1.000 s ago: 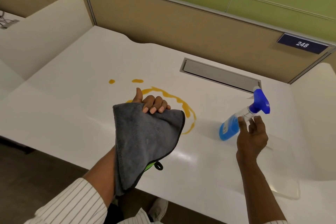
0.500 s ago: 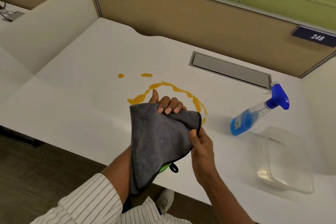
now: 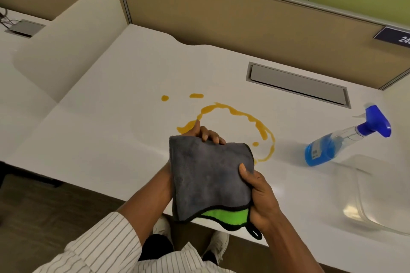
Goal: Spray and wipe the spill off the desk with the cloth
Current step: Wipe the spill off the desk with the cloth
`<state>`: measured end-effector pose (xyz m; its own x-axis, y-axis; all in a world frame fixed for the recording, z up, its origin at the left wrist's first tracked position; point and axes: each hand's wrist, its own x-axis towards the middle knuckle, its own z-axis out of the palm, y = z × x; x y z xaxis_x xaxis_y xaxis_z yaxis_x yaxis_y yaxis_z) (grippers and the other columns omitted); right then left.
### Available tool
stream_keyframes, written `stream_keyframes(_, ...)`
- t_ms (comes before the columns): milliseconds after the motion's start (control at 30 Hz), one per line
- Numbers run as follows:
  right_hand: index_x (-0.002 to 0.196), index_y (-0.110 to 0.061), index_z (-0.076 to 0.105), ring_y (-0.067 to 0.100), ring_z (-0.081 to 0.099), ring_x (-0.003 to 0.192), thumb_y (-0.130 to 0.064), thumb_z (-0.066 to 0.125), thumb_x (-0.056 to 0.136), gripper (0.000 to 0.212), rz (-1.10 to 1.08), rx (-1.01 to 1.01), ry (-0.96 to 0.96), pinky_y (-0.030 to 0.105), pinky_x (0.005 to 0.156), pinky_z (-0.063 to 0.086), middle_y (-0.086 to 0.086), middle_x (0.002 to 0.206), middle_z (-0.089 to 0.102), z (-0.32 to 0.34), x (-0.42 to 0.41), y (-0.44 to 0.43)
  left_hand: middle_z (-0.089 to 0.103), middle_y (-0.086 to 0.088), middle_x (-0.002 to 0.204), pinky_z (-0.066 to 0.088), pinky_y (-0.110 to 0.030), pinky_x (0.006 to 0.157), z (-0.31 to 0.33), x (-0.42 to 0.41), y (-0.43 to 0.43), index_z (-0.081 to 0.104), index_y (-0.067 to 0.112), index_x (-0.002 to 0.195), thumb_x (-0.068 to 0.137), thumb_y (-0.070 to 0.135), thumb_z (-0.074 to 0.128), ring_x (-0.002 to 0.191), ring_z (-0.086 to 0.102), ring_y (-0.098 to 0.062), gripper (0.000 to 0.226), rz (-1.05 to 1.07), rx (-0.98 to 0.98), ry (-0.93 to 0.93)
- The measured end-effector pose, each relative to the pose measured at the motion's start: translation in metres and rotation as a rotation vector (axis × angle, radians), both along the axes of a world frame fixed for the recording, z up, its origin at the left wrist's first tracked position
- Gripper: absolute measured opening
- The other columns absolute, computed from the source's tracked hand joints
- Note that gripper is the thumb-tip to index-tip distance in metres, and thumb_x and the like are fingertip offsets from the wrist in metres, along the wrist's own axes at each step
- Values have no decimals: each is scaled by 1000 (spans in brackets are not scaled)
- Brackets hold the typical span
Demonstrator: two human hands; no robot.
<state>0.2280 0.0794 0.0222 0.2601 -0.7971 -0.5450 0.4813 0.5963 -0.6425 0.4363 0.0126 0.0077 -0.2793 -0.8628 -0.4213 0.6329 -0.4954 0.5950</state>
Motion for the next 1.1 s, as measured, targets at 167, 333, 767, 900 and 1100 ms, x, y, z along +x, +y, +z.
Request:
stream_keyframes(167,124,-8,74,38,74,114,-31,70,92,39,-189,2,186,40,80,65,20,131,73,0,-2,6,73,-23,126,45,-57,115,-9,55,0,71,-2,111,112,39,38,127,65,-40,53,-7,-297,-383)
stream_keyframes(333,129,-14,63,32,74,109,-45,69,85,55,-320,23,613,34,78,65,3,119,78,18,-23,13,64,15,142,37,-48,124,-43,107,2,66,33,130,104,49,53,139,51,-3,34,-12,-377,-903)
stream_keyframes(767,161,-22,40,35,27,158,-11,58,104,61,308,-386,1612,56,128,25,8,169,33,-65,38,13,6,-20,175,24,-55,129,-118,138,30,28,0,160,105,44,52,163,5,-34,75,-132,-347,-1890)
stream_keyframes(900,166,-34,14,38,-9,162,-16,62,98,86,511,-485,1822,64,130,4,9,177,3,-108,72,27,5,-21,175,23,-52,129,-123,141,34,25,1,161,104,57,36,164,4,-33,81,-155,-352,-1946)
stream_keyframes(1100,167,-39,5,37,-10,162,-32,59,101,85,604,-617,1862,67,128,8,6,177,-2,-120,71,-14,5,-19,176,23,-50,130,-125,141,34,23,4,162,104,60,33,164,5,-32,81,-147,-359,-1992)
